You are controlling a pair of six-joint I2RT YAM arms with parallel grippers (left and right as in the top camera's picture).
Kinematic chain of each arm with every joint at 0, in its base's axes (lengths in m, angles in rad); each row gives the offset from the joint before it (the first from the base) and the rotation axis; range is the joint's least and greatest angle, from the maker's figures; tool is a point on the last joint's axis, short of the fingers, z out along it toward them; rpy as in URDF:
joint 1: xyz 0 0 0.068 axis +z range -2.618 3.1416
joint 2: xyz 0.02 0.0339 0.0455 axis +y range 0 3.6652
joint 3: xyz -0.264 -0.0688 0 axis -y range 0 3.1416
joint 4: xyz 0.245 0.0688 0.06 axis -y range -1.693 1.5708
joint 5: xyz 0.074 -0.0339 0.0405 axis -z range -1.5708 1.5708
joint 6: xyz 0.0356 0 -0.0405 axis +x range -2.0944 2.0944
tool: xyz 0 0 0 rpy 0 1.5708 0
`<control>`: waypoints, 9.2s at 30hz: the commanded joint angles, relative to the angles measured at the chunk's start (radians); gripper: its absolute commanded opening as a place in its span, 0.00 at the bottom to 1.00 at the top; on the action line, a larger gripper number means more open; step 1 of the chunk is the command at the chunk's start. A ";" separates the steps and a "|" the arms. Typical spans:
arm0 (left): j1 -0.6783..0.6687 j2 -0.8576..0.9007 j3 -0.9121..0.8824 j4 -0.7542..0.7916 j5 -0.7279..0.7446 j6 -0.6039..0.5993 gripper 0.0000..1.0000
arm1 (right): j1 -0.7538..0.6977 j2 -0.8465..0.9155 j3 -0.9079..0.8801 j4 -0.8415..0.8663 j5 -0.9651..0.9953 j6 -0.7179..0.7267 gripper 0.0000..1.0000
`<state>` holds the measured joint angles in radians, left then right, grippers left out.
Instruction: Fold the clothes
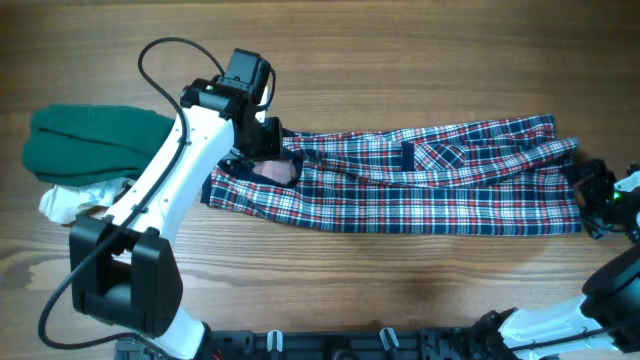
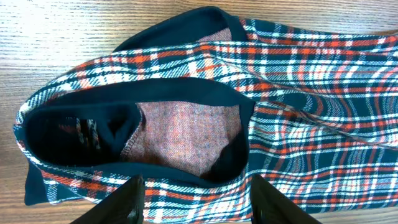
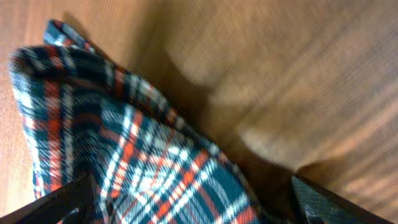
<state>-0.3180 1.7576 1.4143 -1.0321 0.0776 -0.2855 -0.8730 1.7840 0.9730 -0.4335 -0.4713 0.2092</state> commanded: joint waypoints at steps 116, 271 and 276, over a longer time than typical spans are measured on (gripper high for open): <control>-0.262 0.140 0.240 0.011 0.255 0.185 0.08 | 0.868 -0.056 -0.021 -0.295 0.103 0.213 0.04; -0.332 0.692 0.280 0.706 0.699 -0.323 0.12 | 0.625 -0.138 0.428 -0.805 0.653 0.127 0.04; -0.312 0.627 0.280 0.705 0.772 -0.316 0.22 | 0.625 -0.138 0.428 -0.794 0.654 0.105 0.04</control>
<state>-0.6598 2.4233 1.7123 -0.3080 0.8860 -0.6323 -0.2455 1.6566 1.3922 -1.2373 0.1642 0.3382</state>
